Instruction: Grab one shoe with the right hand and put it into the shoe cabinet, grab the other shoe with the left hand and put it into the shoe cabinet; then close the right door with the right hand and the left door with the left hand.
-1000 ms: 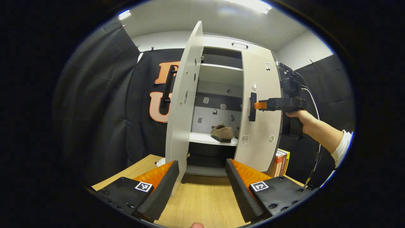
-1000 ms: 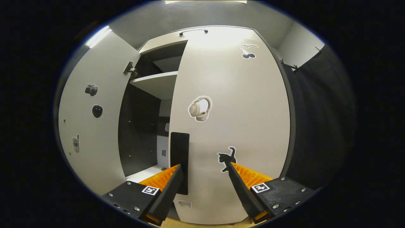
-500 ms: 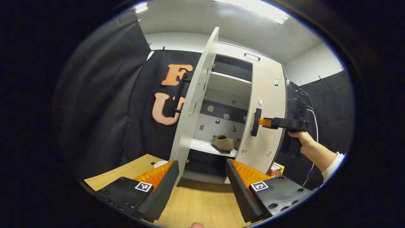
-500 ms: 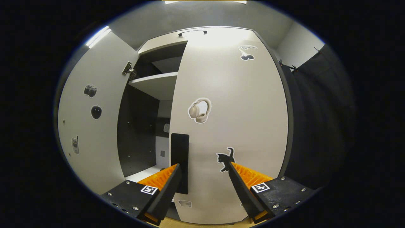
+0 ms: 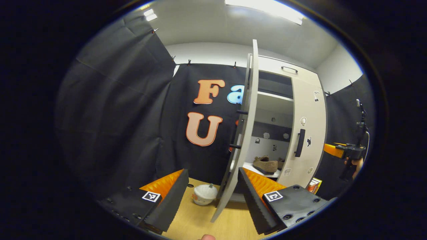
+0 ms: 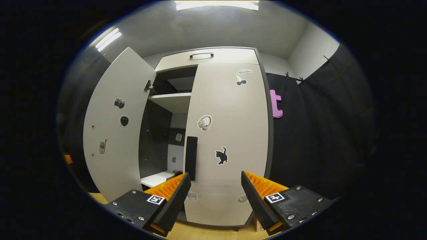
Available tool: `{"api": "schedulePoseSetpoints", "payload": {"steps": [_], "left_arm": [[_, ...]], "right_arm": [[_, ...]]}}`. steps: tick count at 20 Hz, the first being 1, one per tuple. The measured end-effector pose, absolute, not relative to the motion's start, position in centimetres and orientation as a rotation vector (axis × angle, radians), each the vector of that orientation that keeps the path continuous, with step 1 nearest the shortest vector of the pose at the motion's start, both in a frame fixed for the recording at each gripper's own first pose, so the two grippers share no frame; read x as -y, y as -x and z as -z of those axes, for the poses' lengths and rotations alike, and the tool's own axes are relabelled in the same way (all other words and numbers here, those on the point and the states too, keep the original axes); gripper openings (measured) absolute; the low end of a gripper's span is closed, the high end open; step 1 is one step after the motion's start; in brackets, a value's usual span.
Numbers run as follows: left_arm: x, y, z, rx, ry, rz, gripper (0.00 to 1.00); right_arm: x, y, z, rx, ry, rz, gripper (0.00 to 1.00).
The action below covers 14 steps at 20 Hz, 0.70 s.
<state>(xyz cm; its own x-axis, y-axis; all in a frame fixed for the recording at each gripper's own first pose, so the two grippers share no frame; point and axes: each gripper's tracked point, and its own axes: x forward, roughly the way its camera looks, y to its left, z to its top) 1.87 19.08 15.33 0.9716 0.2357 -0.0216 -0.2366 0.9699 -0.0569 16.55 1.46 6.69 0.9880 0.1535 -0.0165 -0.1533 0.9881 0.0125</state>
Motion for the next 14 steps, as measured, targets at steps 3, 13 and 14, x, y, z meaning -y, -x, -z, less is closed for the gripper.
{"api": "schedulePoseSetpoints", "payload": {"steps": [3, 13, 14], "left_arm": [[-21.5, -4.1, -17.2, -0.006, -0.021, -0.291, 0.93], [-22.0, -13.5, -18.9, -0.012, -0.116, -0.293, 0.96], [-21.8, -14.1, -18.7, -0.017, -0.117, -0.287, 0.96]], "right_arm": [[-0.2, -14.7, -6.0, -0.022, 0.008, -0.125, 0.94], [0.5, -12.3, -4.3, -0.069, -0.06, -0.12, 0.94], [0.7, -12.3, -4.3, -0.069, -0.06, -0.117, 0.94]]}}
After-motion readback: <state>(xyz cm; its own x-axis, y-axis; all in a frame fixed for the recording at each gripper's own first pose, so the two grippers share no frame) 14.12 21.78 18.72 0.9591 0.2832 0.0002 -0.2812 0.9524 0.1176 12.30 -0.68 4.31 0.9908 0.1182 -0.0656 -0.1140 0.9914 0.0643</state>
